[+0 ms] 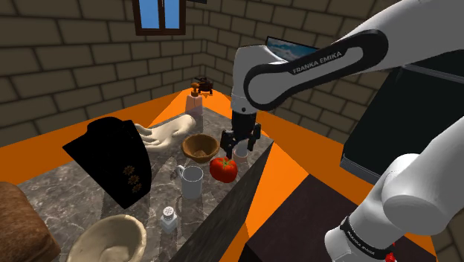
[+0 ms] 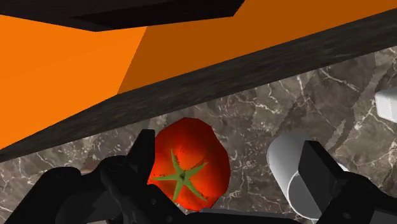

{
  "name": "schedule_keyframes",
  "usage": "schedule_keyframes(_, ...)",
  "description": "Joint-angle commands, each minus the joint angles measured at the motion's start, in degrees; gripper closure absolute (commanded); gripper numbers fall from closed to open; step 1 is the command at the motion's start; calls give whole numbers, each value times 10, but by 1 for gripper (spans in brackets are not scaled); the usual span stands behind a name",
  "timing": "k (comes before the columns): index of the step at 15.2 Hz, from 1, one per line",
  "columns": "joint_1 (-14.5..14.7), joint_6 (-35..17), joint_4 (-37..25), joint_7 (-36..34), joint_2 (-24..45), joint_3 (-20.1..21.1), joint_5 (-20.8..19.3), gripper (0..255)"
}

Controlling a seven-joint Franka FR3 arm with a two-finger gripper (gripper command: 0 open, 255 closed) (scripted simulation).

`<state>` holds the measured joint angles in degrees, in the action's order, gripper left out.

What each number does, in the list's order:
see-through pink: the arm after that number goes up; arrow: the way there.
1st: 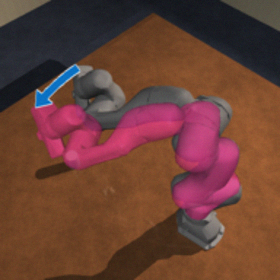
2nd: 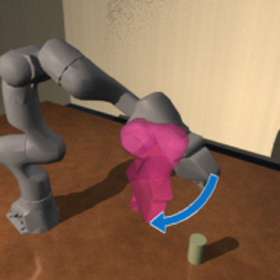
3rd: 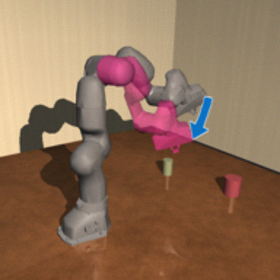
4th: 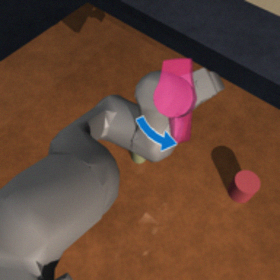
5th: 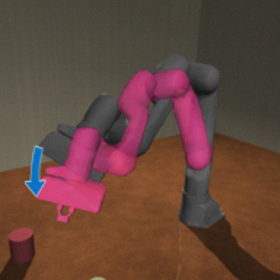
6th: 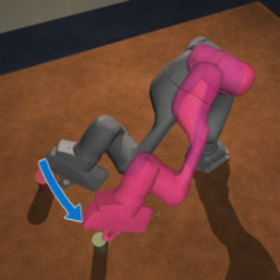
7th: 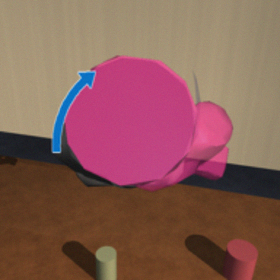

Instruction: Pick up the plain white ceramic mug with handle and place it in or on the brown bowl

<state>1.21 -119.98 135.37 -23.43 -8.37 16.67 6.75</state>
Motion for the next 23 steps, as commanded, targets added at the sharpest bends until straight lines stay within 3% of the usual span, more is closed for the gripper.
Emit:
schedule_keyframes(1,2,-34,-19,-22,47,9,-9,0)
schedule_keyframes(11,34,-132,-165,-125,271,9,-81,0)
schedule_keyframes(19,44,-183,-159,-137,316,1,-97,0)
schedule_keyframes(23,45,-183,-159,-137,316,1,-97,0)
